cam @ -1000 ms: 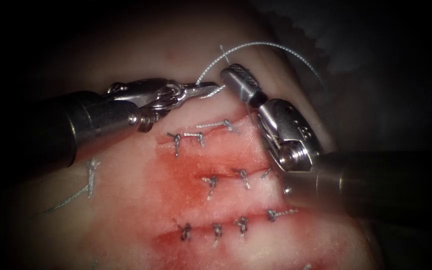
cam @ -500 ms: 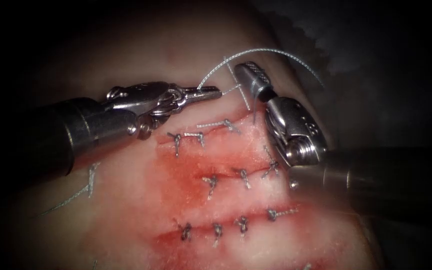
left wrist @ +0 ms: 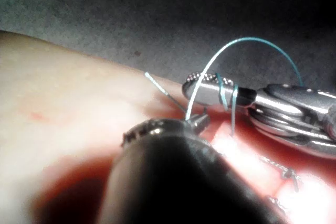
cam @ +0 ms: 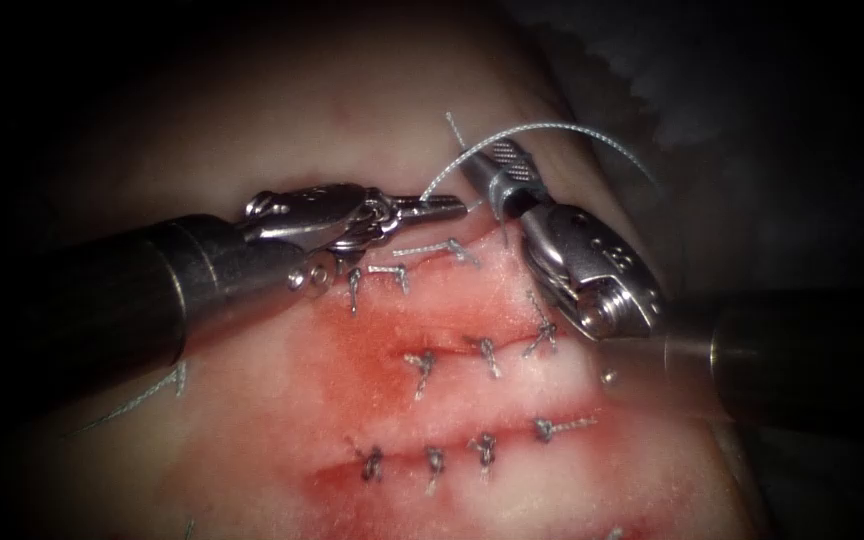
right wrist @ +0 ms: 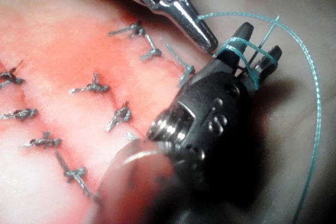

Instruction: Wound Closure

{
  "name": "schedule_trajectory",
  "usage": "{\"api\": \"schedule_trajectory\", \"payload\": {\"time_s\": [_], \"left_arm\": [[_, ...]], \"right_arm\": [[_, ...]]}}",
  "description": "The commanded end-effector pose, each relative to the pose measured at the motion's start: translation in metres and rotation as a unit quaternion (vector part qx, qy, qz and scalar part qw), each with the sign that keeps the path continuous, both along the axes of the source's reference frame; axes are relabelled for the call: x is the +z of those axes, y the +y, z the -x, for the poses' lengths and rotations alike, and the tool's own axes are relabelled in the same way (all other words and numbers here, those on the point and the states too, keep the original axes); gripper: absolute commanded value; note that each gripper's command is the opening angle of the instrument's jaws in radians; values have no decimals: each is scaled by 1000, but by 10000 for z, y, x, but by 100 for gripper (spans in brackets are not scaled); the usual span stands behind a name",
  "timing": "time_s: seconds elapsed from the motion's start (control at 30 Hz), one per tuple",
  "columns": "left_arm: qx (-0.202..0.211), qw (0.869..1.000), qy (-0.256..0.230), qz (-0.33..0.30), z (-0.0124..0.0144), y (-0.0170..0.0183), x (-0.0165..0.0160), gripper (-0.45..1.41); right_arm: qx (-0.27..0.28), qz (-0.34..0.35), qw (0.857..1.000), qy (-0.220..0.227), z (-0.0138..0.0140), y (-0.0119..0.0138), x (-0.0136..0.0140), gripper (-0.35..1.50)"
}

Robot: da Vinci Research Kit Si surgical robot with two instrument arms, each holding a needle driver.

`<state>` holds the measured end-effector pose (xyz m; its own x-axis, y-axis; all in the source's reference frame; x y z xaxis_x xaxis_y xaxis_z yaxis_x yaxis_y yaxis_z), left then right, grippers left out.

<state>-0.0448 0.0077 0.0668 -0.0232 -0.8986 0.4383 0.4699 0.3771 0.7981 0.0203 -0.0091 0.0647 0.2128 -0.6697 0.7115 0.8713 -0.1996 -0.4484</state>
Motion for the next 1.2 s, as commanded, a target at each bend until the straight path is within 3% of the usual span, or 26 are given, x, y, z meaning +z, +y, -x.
{"api": "schedule_trajectory", "payload": {"time_s": [0.03, 0.3, 0.63, 1.2], "left_arm": [[-1, 1000, 0, 5, 7, 13, 0, -45], [0, 1000, 6, 7, 20, 18, 7, -45], [5, 1000, 11, 6, 21, 17, 14, -45], [8, 1000, 16, 5, 21, 16, 13, -45]], "right_arm": [[-5, 5, 1000, -6, -11, 8, 4, 37], [-34, -12, 999, -34, -16, 16, 9, 39], [-110, -59, 992, -29, -18, 16, 0, 36], [-163, -99, 980, -48, -45, 34, 9, 37]]}}
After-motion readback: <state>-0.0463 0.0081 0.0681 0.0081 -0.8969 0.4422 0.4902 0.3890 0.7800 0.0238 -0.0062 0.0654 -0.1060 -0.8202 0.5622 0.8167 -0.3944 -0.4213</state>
